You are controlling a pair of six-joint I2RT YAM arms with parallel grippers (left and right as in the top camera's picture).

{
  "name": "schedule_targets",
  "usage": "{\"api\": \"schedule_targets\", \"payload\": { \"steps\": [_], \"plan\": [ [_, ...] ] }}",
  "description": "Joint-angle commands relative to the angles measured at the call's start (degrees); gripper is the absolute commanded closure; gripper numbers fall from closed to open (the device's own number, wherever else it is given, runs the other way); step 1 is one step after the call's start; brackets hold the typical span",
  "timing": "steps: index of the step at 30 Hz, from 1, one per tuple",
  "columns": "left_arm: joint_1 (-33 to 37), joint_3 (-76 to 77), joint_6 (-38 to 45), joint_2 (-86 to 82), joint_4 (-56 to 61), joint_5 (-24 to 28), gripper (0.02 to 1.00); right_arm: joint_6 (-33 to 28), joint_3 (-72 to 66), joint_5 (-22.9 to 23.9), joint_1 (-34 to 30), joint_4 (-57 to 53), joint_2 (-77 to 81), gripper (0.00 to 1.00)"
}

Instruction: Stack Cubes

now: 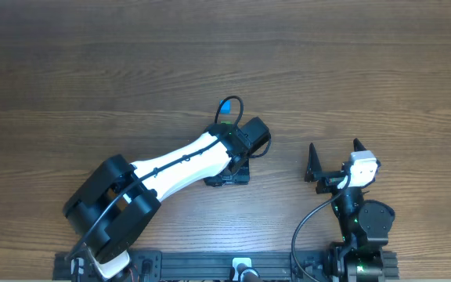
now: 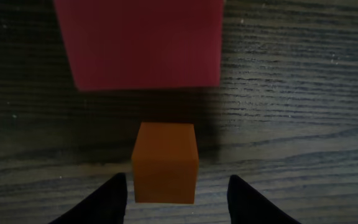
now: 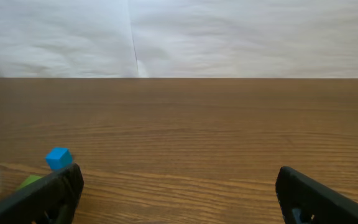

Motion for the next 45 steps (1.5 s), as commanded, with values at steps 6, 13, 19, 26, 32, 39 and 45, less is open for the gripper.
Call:
{"api": "schedule_targets", "payload": {
  "steps": [6, 13, 19, 26, 32, 39, 45],
  "plan": [
    [0.5, -0.2, -0.4, 1.0, 0.2, -1.5, 0.573, -0.4, -0.3, -0.2, -0.3, -0.2, -0.3, 0.007],
    [0.5, -0.2, -1.5, 1.0, 0.1, -1.7, 0.625, -0.4, -0.3, -0.2, -0.3, -0.2, -0.3, 0.007],
    [0.5, -0.2, -1.6, 1.0, 0.1, -1.8, 0.658, -0.4, -0.3, -0.2, -0.3, -0.2, -0.3, 0.009],
    [0.5, -0.2, -1.9, 1.0, -0.1, -2.0, 0.724, -0.4, -0.3, -0.2, -0.3, -0.2, -0.3, 0.007],
    [0.5, -0.2, -2.0, 1.0, -0.1, -1.9, 0.741, -0.4, -0.3, -0.2, -0.3, -0.2, -0.3, 0.009],
    [0.5, -0.2, -2.0, 0.9, -0.1, -1.9, 0.757, -0.4, -0.3, -0.2, -0.3, -0.2, -0.3, 0.009],
    [0.5, -0.2, -1.9, -2.1, -0.2, -1.9, 0.766, -0.4, -0.3, -0.2, -0.3, -0.2, -0.3, 0.007]
  ]
}}
